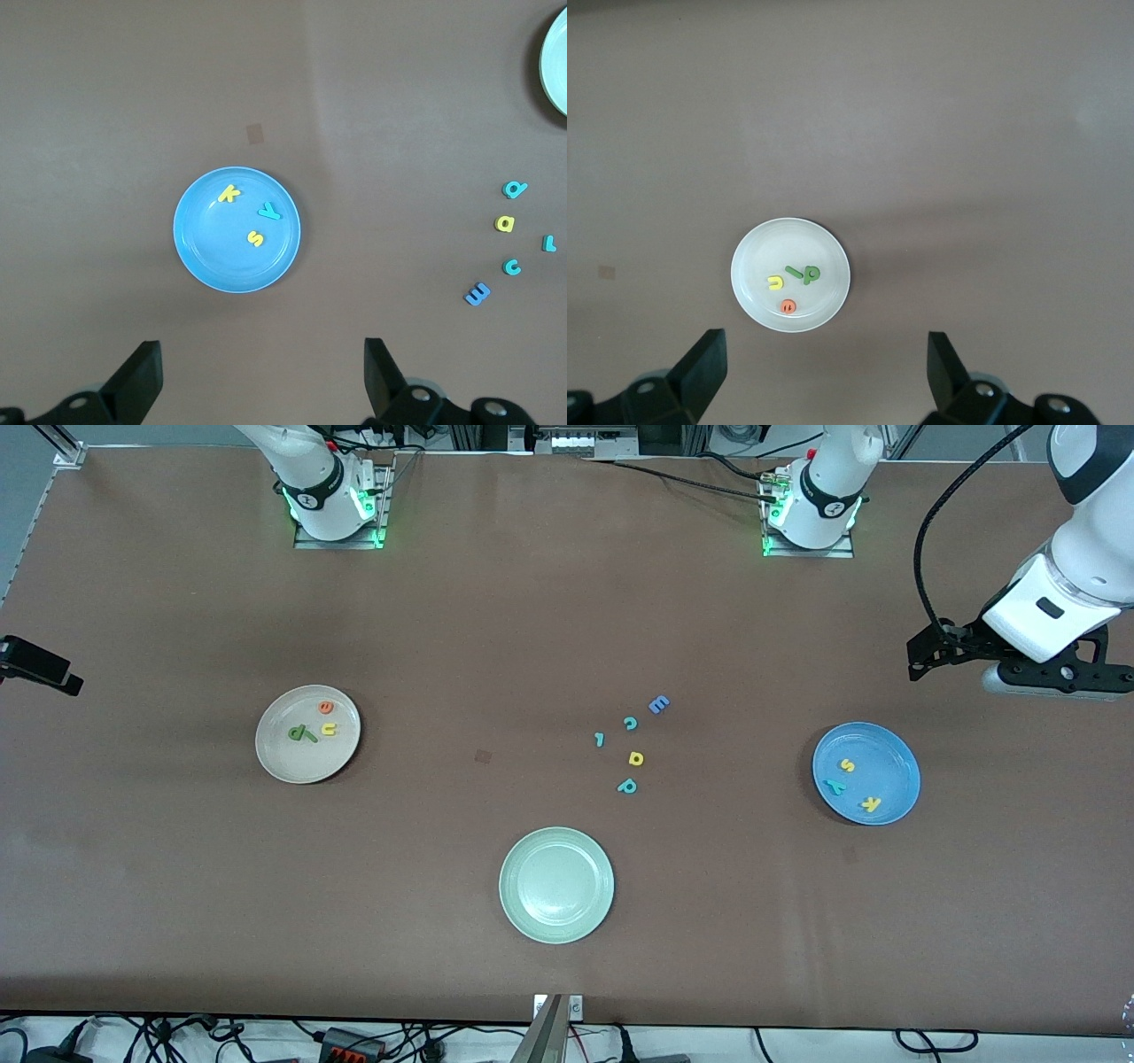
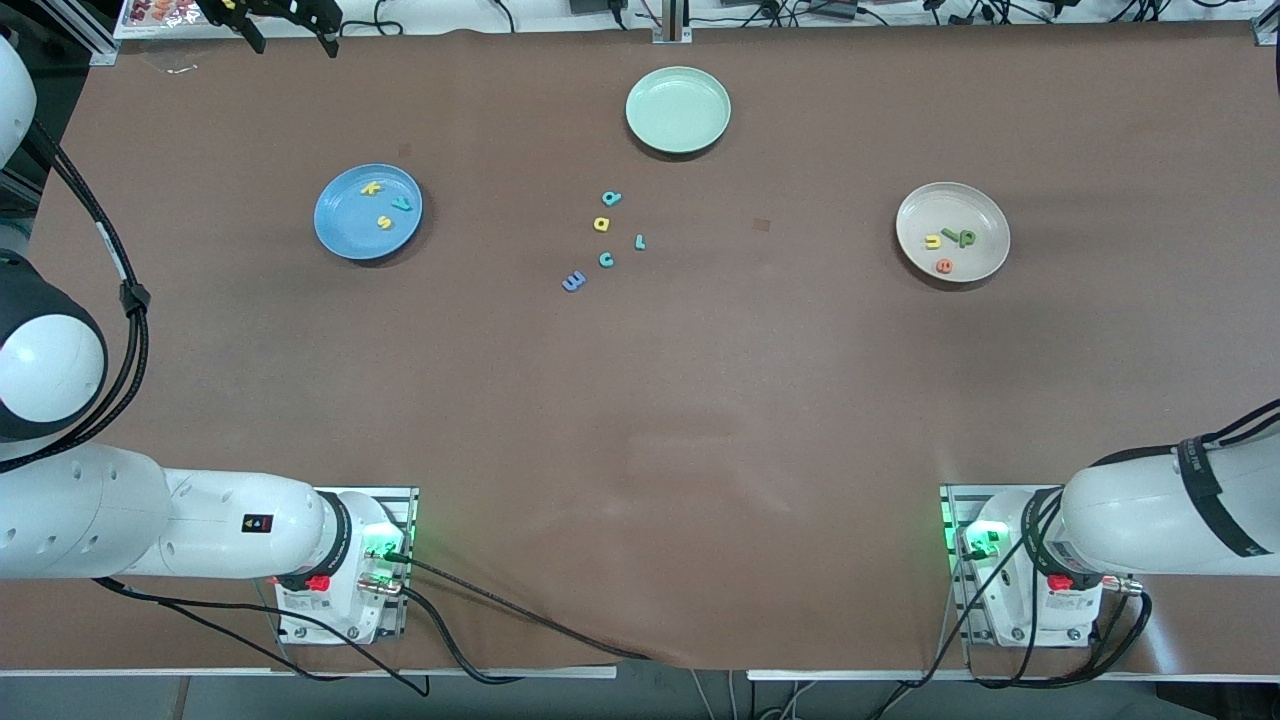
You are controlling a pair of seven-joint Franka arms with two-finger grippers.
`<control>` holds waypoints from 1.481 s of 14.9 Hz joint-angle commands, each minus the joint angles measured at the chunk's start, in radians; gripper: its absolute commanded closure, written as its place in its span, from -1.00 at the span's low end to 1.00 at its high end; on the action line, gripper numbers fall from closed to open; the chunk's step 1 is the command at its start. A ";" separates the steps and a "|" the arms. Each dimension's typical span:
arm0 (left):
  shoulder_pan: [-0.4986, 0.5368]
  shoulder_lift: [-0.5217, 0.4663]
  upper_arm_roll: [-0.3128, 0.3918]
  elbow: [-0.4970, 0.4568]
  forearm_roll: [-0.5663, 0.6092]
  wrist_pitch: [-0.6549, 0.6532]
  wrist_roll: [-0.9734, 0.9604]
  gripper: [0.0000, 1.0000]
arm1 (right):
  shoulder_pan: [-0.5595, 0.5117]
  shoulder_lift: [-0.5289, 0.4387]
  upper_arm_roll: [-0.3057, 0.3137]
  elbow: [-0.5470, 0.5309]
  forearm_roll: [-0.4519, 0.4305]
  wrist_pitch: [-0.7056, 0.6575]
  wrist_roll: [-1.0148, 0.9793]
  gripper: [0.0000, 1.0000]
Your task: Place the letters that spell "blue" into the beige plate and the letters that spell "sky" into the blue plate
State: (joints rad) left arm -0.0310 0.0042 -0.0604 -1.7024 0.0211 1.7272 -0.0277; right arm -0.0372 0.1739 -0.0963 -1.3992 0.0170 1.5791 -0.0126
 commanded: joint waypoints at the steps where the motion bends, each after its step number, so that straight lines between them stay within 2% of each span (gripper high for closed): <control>1: 0.005 0.011 -0.003 0.030 -0.027 -0.021 0.018 -1.00 | 0.013 -0.007 0.004 0.000 -0.023 -0.027 -0.015 -1.00; 5: 0.005 0.011 -0.003 0.030 -0.027 -0.021 0.018 -1.00 | 0.020 -0.103 0.004 -0.176 -0.032 0.065 -0.012 -1.00; 10: 0.005 0.011 -0.003 0.030 -0.027 -0.021 0.018 -1.00 | 0.043 -0.195 0.006 -0.297 -0.046 0.111 -0.010 -1.00; 14: 0.005 0.011 -0.004 0.030 -0.026 -0.021 0.018 -1.00 | 0.049 -0.198 0.007 -0.293 -0.043 0.082 -0.020 -1.00; 22: 0.006 0.011 -0.003 0.030 -0.026 -0.021 0.020 -1.00 | 0.054 -0.198 0.012 -0.290 -0.038 0.113 -0.003 -1.00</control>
State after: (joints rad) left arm -0.0308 0.0042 -0.0609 -1.7024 0.0211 1.7272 -0.0277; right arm 0.0159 0.0003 -0.0897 -1.6682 -0.0096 1.6821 -0.0179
